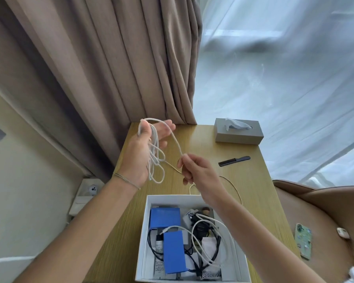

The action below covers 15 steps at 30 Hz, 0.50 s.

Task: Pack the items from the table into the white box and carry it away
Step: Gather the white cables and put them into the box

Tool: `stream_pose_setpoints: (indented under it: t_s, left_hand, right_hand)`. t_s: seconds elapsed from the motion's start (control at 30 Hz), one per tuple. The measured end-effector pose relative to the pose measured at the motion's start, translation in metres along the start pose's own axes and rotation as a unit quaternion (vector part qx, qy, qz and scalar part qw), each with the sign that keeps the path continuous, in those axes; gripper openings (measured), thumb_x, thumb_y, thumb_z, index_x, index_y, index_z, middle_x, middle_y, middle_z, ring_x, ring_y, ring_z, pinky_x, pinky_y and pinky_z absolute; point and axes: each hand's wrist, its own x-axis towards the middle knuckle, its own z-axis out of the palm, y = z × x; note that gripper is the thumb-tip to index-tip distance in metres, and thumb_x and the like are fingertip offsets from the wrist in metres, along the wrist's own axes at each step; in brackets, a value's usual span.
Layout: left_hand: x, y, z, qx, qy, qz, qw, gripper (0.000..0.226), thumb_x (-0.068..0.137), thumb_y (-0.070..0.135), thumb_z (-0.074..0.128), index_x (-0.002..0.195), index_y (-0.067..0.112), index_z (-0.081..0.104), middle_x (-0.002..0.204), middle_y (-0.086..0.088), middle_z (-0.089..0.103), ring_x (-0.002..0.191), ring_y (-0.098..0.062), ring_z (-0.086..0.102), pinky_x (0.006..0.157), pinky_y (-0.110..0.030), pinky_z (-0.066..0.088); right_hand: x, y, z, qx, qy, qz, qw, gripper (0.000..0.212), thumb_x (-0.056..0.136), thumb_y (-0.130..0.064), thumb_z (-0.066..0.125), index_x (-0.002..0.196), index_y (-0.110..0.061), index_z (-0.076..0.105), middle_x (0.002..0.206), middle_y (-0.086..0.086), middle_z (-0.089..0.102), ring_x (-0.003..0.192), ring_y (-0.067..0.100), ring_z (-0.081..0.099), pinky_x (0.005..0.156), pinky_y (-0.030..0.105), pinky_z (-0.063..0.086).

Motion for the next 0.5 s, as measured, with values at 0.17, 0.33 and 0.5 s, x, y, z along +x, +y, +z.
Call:
stream_pose_setpoints:
  t_s: [0.17,0.33,0.5]
  left_hand:
    - [0.016,0.017,-0.012,-0.213,0.043,-0.06,0.974,0.056,0.102,0.055,0.026,0.079,0.017,0.059,0.087,-0.01,0.074,0.077,-0.026,0.073,0.062,-0.031,0.059]
    - [0.023,0.013,-0.037,-0.067,0.106,-0.008,0.992,0.051,0.101,0.056,0.031,0.073,0.02,0.053,0.068,-0.005,0.062,0.038,-0.014,0.044,0.038,-0.02,0.033]
    - [0.015,-0.013,-0.045,0.166,0.065,0.031,0.984,0.047,0.099,0.062,0.035,0.075,0.024,0.046,0.082,-0.006,0.072,0.036,-0.013,0.041,0.035,-0.017,0.027]
  right_hand:
    - [-0.02,0.029,0.0,-0.091,-0.08,0.034,0.992,0.034,0.106,-0.017,0.047,0.077,-0.014,0.064,0.055,-0.006,0.042,0.05,0.011,0.034,0.051,0.028,0.027]
    - [-0.03,0.031,-0.047,-0.165,-0.102,0.052,0.98,0.029,0.104,-0.018,0.051,0.078,-0.017,0.064,0.063,-0.002,0.047,0.058,0.019,0.039,0.059,0.03,0.035]
    - [-0.026,0.0,-0.087,-0.04,-0.018,0.008,0.999,0.025,0.098,-0.021,0.054,0.084,-0.008,0.069,0.062,0.003,0.045,0.057,0.014,0.042,0.068,0.031,0.039]
